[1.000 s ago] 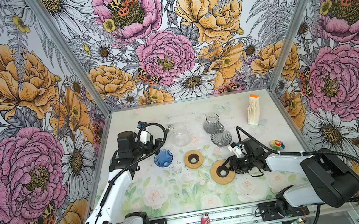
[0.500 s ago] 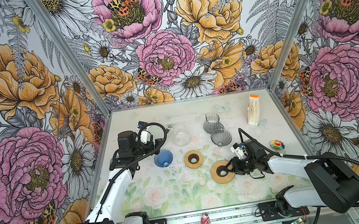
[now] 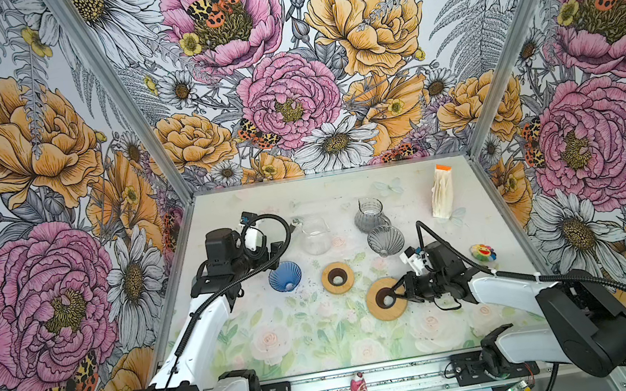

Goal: Place the coffee filter in the dripper
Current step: 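Lower the right gripper and pinch the edge of the larger bamboo stand, then lift the bamboo stand with the right gripper and carry it farther away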

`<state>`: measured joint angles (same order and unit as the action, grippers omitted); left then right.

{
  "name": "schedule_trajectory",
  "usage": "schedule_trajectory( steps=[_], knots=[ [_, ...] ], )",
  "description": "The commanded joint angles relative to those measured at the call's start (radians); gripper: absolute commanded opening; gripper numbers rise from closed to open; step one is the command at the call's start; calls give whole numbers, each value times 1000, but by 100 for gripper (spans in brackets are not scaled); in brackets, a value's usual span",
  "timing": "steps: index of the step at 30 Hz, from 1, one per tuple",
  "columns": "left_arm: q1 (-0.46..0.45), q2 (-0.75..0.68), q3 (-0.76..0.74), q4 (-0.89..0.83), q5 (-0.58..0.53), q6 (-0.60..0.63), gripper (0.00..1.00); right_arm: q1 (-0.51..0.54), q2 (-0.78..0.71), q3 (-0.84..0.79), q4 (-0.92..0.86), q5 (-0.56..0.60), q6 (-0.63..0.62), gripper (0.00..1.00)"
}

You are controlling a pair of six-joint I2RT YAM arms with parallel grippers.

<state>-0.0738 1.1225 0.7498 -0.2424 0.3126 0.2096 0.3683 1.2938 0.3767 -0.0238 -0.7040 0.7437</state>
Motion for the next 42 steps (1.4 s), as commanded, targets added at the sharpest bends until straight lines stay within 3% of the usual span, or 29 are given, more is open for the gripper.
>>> schedule_trajectory(
  steps=[1,11,25,32,42],
  knots=[
    [0,7,8,18,28,-4,99,6,-17,7,-31,68,-9,13],
    [-10,-4,35,-3,20,-12,99,7,-94,39,-50,-3,16,1],
    [-75,13,129,-24,-51,-47,99,6,-204,182,-93,-36,51,0],
    [-81,15,177,-61,-50,-73,99,8,-123,346,-96,-68,5,0],
    [-79,67,257,-128,-96,-139,99,13,112,646,-93,-78,-105,0]
  ],
)
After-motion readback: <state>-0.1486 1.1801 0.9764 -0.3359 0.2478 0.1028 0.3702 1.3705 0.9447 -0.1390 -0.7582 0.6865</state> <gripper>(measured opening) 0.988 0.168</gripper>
